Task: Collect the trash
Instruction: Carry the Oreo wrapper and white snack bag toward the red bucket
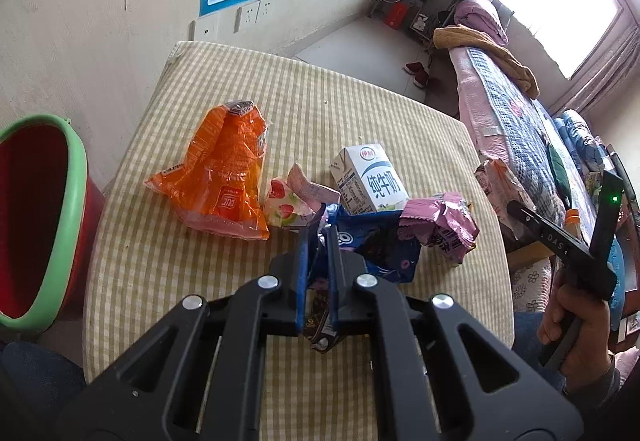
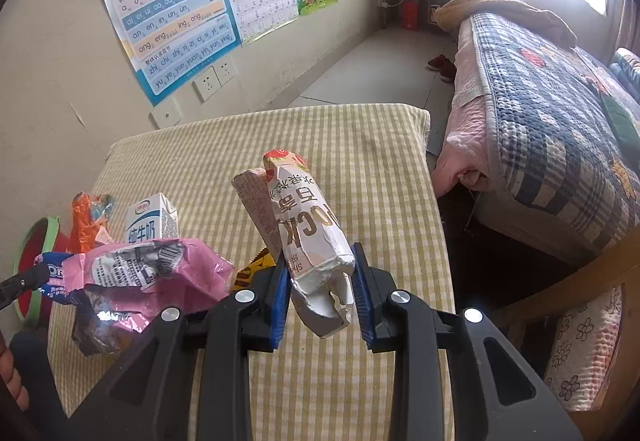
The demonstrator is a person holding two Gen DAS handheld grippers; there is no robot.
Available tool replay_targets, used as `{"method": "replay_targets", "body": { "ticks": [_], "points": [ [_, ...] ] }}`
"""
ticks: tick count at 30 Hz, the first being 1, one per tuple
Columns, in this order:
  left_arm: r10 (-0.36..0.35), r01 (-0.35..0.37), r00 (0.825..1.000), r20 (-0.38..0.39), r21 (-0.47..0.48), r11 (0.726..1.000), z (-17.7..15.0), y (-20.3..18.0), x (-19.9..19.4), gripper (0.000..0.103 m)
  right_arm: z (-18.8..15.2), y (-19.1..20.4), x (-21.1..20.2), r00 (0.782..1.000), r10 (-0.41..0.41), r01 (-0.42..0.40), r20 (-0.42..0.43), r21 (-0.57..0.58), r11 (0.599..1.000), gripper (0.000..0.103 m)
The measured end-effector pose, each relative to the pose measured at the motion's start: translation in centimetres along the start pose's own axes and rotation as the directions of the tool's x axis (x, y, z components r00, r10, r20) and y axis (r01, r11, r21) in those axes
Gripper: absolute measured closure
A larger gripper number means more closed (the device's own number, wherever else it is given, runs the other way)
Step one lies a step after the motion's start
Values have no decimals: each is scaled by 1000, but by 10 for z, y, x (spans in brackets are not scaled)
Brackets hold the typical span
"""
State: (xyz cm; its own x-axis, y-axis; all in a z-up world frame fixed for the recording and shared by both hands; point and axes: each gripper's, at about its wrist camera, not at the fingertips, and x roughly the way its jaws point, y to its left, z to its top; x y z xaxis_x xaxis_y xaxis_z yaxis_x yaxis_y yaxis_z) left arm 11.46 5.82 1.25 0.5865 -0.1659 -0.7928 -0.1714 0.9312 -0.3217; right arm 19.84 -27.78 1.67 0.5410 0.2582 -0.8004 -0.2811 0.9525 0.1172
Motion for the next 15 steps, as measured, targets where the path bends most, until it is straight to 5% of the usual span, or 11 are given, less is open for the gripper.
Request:
{"method": "replay_targets", "body": {
  "ticks": [6,15],
  "points": [
    [76,-81,994,82,60,995,2,-8,-30,95,-1,15,-26,999,22,-22,32,-16,1000,75],
    [83,-88,988,128,28,996,4,3,-57,95,-2,48,-50,996,70,-66,59,-63,996,75]
  ]
}}
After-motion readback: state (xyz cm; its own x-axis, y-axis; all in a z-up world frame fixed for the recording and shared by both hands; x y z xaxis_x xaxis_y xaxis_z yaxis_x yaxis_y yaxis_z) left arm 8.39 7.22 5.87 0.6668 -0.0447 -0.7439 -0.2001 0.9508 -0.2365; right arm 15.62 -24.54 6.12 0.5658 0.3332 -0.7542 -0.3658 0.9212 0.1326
